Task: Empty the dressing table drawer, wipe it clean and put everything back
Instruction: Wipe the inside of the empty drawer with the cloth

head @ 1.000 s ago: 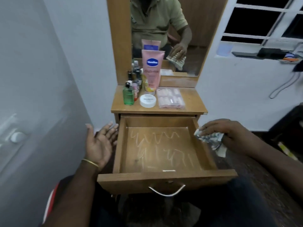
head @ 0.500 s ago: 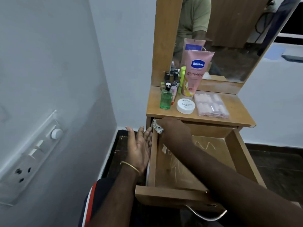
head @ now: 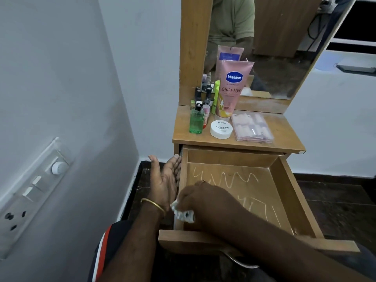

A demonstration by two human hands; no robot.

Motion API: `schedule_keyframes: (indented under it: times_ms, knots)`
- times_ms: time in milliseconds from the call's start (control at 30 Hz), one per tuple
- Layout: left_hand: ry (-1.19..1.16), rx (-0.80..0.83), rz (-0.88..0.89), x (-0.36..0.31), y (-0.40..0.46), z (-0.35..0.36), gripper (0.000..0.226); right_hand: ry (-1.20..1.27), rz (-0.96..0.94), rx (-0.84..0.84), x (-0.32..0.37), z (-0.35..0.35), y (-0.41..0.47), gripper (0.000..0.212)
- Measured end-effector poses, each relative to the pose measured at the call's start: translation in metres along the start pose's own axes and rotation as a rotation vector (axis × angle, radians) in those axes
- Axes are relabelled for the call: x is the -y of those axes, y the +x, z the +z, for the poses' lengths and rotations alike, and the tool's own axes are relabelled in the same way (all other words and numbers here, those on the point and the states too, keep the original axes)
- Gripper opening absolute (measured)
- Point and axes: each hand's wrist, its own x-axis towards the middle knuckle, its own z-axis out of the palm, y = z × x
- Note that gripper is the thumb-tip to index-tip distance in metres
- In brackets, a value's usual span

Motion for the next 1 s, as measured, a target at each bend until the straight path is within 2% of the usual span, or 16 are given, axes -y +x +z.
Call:
schedule_keyframes:
  times_ms: [67,133,200,267,333,467,633,767,900,1000]
  knots:
    - [0.082,-0.043,-0.004,0.002,-0.001,0.000,0.094,0.144,0.014,0.066,-0.009,-0.005,-0.010,0.030]
    - [0.354,-0.082,0.012,0.005,0.000,-0.001,0.073,0.301,0.122,0.103,-0.028,-0.009,-0.021,0.033]
    - [0.605,-0.127,0.060,0.011,0.001,-0.004,0.062,0.344,0.278,0.004,-0.058,-0.008,-0.032,0.042]
    - [0.658,-0.185,0.078,0.012,0.001,-0.004,0.047,0.236,0.428,-0.098,-0.093,-0.009,-0.042,0.047]
    - [0.662,-0.210,0.080,0.011,0.000,-0.003,0.034,0.176,0.562,-0.101,-0.126,-0.011,-0.051,0.034]
    - [0.654,-0.209,0.086,0.009,-0.001,0.001,0.029,-0.064,0.690,-0.149,-0.160,0.001,-0.049,0.028]
    - [0.645,-0.184,0.076,0.011,-0.001,0.001,0.030,-0.127,0.697,-0.166,-0.150,0.016,-0.021,0.016]
    - [0.647,-0.193,0.052,0.012,-0.002,-0.001,0.032,-0.121,0.671,-0.046,-0.129,0.021,0.012,0.018]
    - [0.640,-0.183,0.063,0.011,-0.002,0.001,0.030,-0.043,0.523,-0.136,-0.109,0.033,0.040,0.019]
    - [0.632,-0.183,0.070,0.013,0.000,0.000,0.032,0.017,0.350,-0.207,-0.099,0.044,0.055,0.030]
